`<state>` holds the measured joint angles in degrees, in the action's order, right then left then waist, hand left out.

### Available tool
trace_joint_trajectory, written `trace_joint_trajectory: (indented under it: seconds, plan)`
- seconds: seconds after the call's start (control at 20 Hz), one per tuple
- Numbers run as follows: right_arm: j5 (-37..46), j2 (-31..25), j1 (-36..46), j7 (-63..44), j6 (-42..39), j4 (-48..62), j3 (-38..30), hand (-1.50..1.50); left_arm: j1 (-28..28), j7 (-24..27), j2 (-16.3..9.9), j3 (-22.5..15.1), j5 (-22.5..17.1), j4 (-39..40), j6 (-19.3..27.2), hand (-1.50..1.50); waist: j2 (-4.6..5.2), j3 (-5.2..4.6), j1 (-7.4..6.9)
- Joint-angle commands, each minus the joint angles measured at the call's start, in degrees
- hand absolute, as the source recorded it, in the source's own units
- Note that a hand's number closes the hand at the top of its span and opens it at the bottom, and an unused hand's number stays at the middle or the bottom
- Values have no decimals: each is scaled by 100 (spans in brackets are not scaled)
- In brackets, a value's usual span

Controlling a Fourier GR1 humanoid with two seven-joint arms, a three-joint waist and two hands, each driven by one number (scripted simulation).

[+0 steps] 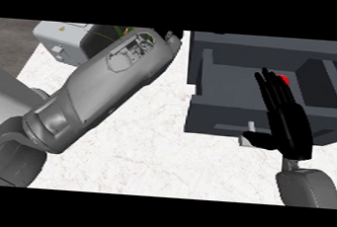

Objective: Pick up the can, place it into the drawer and close the drawer

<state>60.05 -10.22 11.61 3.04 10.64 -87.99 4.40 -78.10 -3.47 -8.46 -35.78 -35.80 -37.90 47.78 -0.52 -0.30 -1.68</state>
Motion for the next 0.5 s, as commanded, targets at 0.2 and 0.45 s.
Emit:
trace_joint_trajectory:
  seconds: [0.2, 0.45]
  plan:
    - [356, 157, 823, 274, 851, 1924, -295, -150, 453, -562, -849, -12, 190, -1027, -269, -150, 59, 36, -89]
    - [623, 269, 1057, 302, 1476, 2670, -455, -150, 908, -754, -1156, -182, 342, -1684, -171, -150, 61, 37, -164]
